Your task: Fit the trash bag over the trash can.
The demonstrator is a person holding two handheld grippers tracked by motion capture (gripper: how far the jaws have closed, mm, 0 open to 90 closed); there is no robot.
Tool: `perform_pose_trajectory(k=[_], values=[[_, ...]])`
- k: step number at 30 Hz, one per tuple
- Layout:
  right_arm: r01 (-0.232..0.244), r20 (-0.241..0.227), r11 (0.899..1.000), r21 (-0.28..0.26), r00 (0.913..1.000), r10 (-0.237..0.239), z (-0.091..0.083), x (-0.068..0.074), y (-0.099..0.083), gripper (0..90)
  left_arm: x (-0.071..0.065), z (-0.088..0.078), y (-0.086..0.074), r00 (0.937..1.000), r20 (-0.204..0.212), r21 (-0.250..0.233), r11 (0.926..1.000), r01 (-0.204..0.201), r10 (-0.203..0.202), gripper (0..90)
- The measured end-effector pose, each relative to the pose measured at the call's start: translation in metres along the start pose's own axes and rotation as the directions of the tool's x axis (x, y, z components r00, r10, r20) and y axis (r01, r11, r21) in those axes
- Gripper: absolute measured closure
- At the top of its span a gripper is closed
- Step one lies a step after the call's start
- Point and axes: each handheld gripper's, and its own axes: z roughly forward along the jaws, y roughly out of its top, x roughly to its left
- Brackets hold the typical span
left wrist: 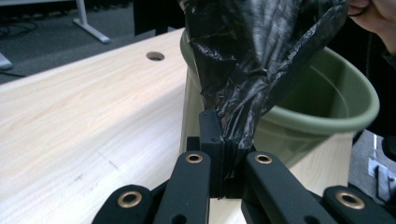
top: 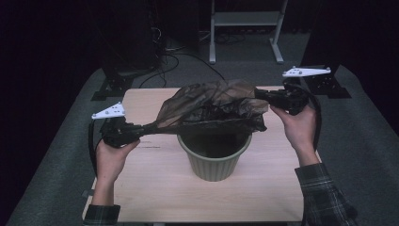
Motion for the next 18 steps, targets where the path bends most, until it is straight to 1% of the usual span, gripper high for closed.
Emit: perform_pose_trajectory(k=[1,2,3,4,5,6,8,9,10,11,12,13,14,15,16,17,18], values=[[-0.013,0.009,1.0,0.009,0.9999,0.013,0.0,-0.006,-0.003,90.0,0.001,0.0,-0.002,1.0,0.008,0.008,1.0,0.003,-0.003,89.3],[-0.013,0.009,1.0,0.009,0.9999,0.013,0.0,-0.006,-0.003,90.0,0.001,0.0,-0.002,1.0,0.008,0.008,1.0,0.003,-0.003,89.3],[-0.042,0.021,0.999,0.025,0.9989,0.042,0.001,-0.018,-0.011,90.0,0.003,0.001,-0.005,0.9999,0.011,0.02,0.9998,0.009,-0.009,89.3],[-0.056,0.031,0.998,0.033,0.998,0.055,0.002,-0.024,-0.015,90.0,0.004,0.003,-0.007,0.9998,0.016,0.026,0.9996,0.012,-0.013,89.2],[-0.077,0.023,0.996,0.042,0.9968,0.076,0.003,-0.031,-0.02,90.0,0.005,0.005,-0.008,0.9997,0.018,0.036,0.9992,0.014,-0.014,89.2],[-0.086,0.012,0.995,0.052,0.9963,0.085,0.006,-0.036,-0.024,90.0,0.005,0.008,-0.01,0.9997,0.019,0.051,0.9986,0.012,-0.013,89.2],[-0.092,0.028,0.992,0.082,0.9955,0.09,0.013,-0.041,-0.033,90.0,0.006,0.016,-0.012,1.0,0.007,0.073,0.9973,0.006,-0.007,89.1],[-0.092,0.032,0.991,0.094,0.9955,0.089,0.016,-0.043,-0.037,90.0,0.006,0.019,-0.013,0.9999,0.004,0.073,0.9973,0.011,-0.011,88.3],[-0.097,0.025,0.991,0.094,0.9952,0.095,0.019,-0.044,-0.04,90.0,0.008,0.021,-0.014,0.9998,0.004,0.072,0.9972,0.017,-0.017,85.5],[-0.102,0.011,0.991,0.083,0.9948,0.101,0.021,-0.046,-0.043,90.0,0.009,0.022,-0.015,0.9998,0.003,0.072,0.9972,0.022,-0.022,85.3],[-0.1,0.009,0.992,0.083,0.995,0.1,0.022,-0.046,-0.044,90.0,0.011,0.024,-0.016,0.9997,-0.006,0.071,0.9971,0.026,-0.026,85.4],[-0.1,0.009,0.992,0.083,0.995,0.1,0.022,-0.046,-0.044,90.0,0.011,0.024,-0.016,0.9997,-0.006,0.071,0.9971,0.026,-0.026,86.2],[-0.099,0.026,0.992,0.084,0.995,0.097,0.025,-0.048,-0.045,90.0,0.017,0.026,-0.015,0.9992,-0.022,0.055,0.9978,0.035,-0.034,87.0],[-0.099,0.026,0.992,0.084,0.995,0.097,0.025,-0.048,-0.045,90.0,0.017,0.026,-0.015,0.9992,-0.022,0.055,0.9978,0.035,-0.034,87.5],[-0.106,0.021,0.992,0.063,0.9943,0.105,0.028,-0.052,-0.044,90.0,0.024,0.029,-0.012,0.9984,-0.038,0.035,0.9984,0.044,-0.042,87.8],[-0.106,0.021,0.992,0.063,0.9943,0.105,0.028,-0.052,-0.044,90.0,0.024,0.029,-0.012,0.9984,-0.038,0.035,0.9984,0.044,-0.042,88.0],[-0.101,0.024,0.994,0.046,0.9947,0.1,0.033,-0.055,-0.041,90.0,0.033,0.032,-0.008,0.9968,-0.061,0.019,0.9984,0.053,-0.051,88.8]])
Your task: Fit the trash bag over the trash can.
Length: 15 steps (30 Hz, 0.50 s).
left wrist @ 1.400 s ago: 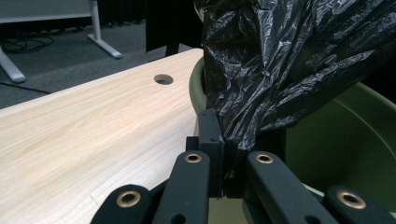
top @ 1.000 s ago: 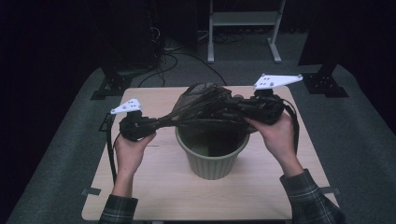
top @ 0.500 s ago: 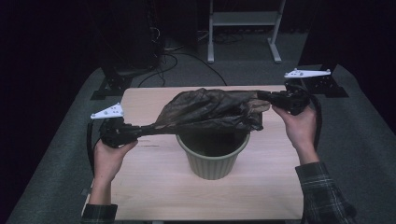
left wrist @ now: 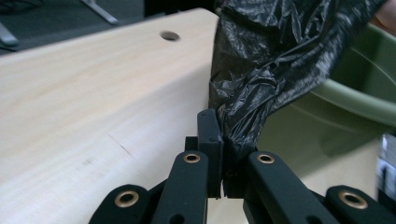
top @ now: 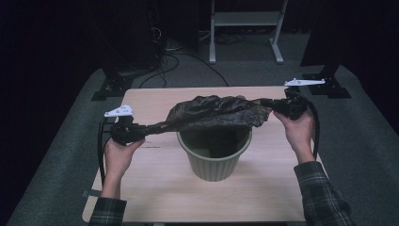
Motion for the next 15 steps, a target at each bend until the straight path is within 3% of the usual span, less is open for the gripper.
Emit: perform_pose_trajectory(k=[2,3,6,11,15], values=[[0.004,0.006,1.0,-0.002,1.0,-0.004,0.002,-0.001,0.001,90.0,0.005,0.002,0.002,0.9998,-0.014,-0.001,0.9999,0.012,-0.012,89.2],[0.001,0.019,1.0,0.014,0.9998,-0.001,0.009,-0.005,0.002,90.0,0.016,0.009,0.004,0.9993,-0.022,0.004,0.9995,0.032,-0.031,89.3],[-0.009,0.029,0.999,0.042,0.9995,0.007,0.018,-0.009,0.0,90.0,0.024,0.018,0.003,0.9985,-0.013,0.024,0.9983,0.053,-0.053,89.3],[-0.031,0.017,0.993,0.118,0.9994,0.03,0.032,-0.012,-0.019,90.0,0.028,0.036,-0.015,0.9945,0.015,0.102,0.9896,0.102,-0.104,89.2],[-0.031,0.016,0.991,0.129,0.9994,0.029,0.033,-0.011,-0.029,90.0,0.027,0.039,-0.019,0.9932,0.021,0.098,0.9889,0.112,-0.114,89.2]])
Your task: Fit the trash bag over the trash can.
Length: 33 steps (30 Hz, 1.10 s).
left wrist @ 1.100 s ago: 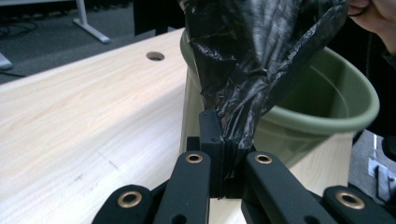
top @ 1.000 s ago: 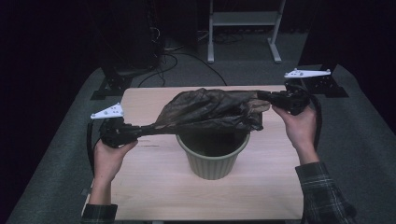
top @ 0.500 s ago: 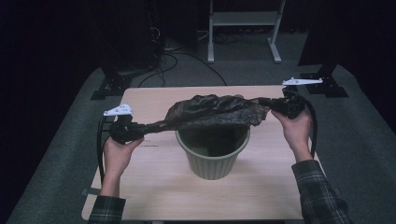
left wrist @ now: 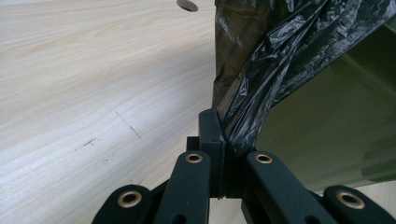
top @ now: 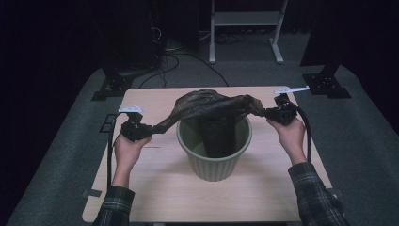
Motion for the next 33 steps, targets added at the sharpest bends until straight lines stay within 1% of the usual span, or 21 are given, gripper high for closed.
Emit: perform_pose_trajectory(k=[2,3,4,5,7,8,9,11,12,13,14,17,19,20,22,23,25,26,28,30,33], values=[[-0.008,-0.001,1.0,0.0,1.0,0.008,-0.001,0.0,-0.001,90.0,-0.004,0.001,0.001,0.9999,-0.007,0.01,0.9999,-0.01,0.01,88.3],[-0.014,-0.018,1.0,0.001,0.9997,0.014,-0.003,-0.001,-0.001,85.4,-0.005,0.0,0.002,0.9999,0.006,-0.004,0.9999,-0.013,0.013,86.1],[-0.019,-0.034,1.0,-0.017,0.9992,0.018,-0.006,-0.001,0.0,73.6,-0.007,-0.005,0.004,0.9996,0.021,-0.036,0.9992,-0.016,0.017,85.6],[-0.045,-0.064,0.998,-0.049,0.9971,0.042,-0.011,-0.003,0.002,68.1,-0.009,-0.008,0.005,0.9994,0.021,-0.053,0.9983,-0.025,0.026,85.3],[-0.058,-0.092,0.992,-0.116,0.9946,0.048,-0.028,-0.004,0.006,63.8,-0.01,-0.011,0.006,0.9993,0.022,-0.061,0.9977,-0.029,0.031,85.3],[-0.058,-0.092,0.992,-0.116,0.9946,0.048,-0.028,-0.004,0.006,63.8,-0.011,-0.015,0.007,0.999,0.023,-0.066,0.9971,-0.036,0.038,85.3],[-0.048,-0.103,0.986,-0.161,0.9942,0.032,-0.046,-0.004,0.011,62.4,-0.013,-0.02,0.009,0.9985,0.032,-0.082,0.9958,-0.042,0.045,85.3],[-0.042,-0.123,0.977,-0.207,0.9923,0.017,-0.064,-0.001,0.018,60.9,-0.017,-0.023,0.01,0.9977,0.044,-0.095,0.9944,-0.048,0.052,85.3],[-0.032,-0.151,0.973,-0.23,0.9886,-0.003,-0.072,0.002,0.021,60.4,-0.017,-0.023,0.01,0.9977,0.044,-0.095,0.9944,-0.048,0.052,85.4],[-0.032,-0.151,0.973,-0.23,0.9886,-0.003,-0.072,0.002,0.021,60.4,-0.019,-0.024,0.011,0.9971,0.052,-0.102,0.9935,-0.051,0.057,85.4],[0.003,-0.177,0.965,-0.261,0.9829,-0.051,-0.088,0.014,0.029,58.0,-0.022,-0.026,0.011,0.9962,0.065,-0.111,0.9925,-0.05,0.058,85.4],[0.046,-0.221,0.958,-0.282,0.9689,-0.112,-0.101,0.032,0.037,53.1,-0.029,-0.03,0.012,0.9948,0.072,-0.121,0.9906,-0.064,0.073,85.4],[0.061,-0.226,0.959,-0.276,0.966,-0.126,-0.105,0.038,0.039,51.9,-0.03,-0.032,0.012,0.9943,0.079,-0.128,0.9899,-0.061,0.072,84.6],[0.074,-0.226,0.959,-0.273,0.9642,-0.139,-0.111,0.048,0.039,48.9,-0.031,-0.034,0.012,0.9933,0.095,-0.143,0.9883,-0.052,0.066,81.9],[0.081,-0.244,0.958,-0.276,0.9579,-0.151,-0.117,0.055,0.038,45.9,-0.033,-0.042,0.015,0.9877,0.147,-0.187,0.9819,-0.025,0.054,69.8],[0.087,-0.241,0.958,-0.274,0.958,-0.156,-0.12,0.057,0.037,45.7,-0.035,-0.045,0.016,0.9868,0.151,-0.203,0.9789,-0.026,0.058,67.3],[0.11,-0.218,0.951,-0.289,0.9596,-0.178,-0.125,0.061,0.038,44.8,-0.037,-0.05,0.018,0.9881,0.135,-0.211,0.9765,-0.043,0.072,58.3],[0.11,-0.218,0.951,-0.289,0.9596,-0.178,-0.125,0.061,0.038,44.8,-0.041,-0.057,0.022,0.9898,0.11,-0.22,0.9735,-0.064,0.09,58.3],[0.144,-0.179,0.948,-0.284,0.9633,-0.2,-0.125,0.065,0.047,43.9,-0.047,-0.063,0.027,0.9897,0.077,-0.23,0.9681,-0.1,0.121,54.6],[0.18,-0.179,0.944,-0.277,0.9554,-0.235,-0.118,0.07,0.057,42.2,-0.051,-0.064,0.032,0.9886,0.035,-0.207,0.9687,-0.136,0.147,53.9],[0.259,-0.147,0.936,-0.237,0.9431,-0.298,-0.097,0.078,0.067,41.4,-0.053,-0.058,0.037,0.9848,-0.007,-0.18,0.9685,-0.172,0.174,52.1]])
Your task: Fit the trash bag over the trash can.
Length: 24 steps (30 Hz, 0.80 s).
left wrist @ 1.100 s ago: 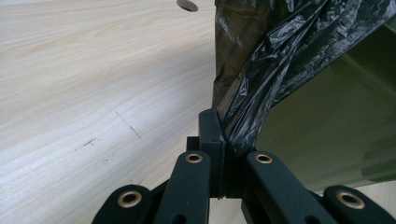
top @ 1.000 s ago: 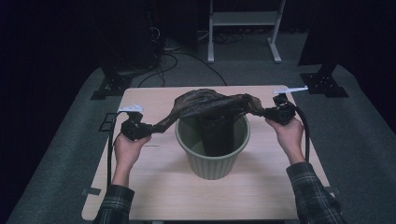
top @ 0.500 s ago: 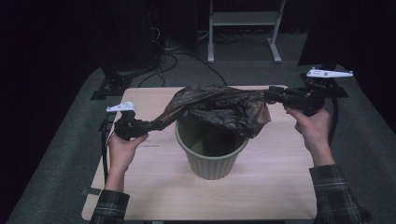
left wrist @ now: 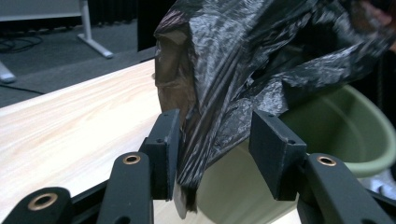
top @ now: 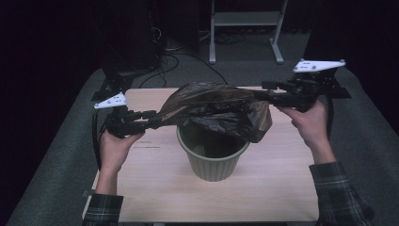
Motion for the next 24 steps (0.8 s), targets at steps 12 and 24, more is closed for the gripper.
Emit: perform_pose_trajectory(k=[12,24], values=[[0.091,0.0,0.983,0.158,0.9957,-0.092,0.07,-0.012,-0.003,78.0,0.012,0.034,0.007,0.9954,-0.015,0.073,0.993,-0.093,0.094,79.8],[-0.167,0.021,0.974,0.15,0.986,0.166,0.081,-0.061,-0.028,90.0,0.059,0.097,0.019,0.9927,0.004,0.121,0.9855,0.119,-0.12,89.7]])
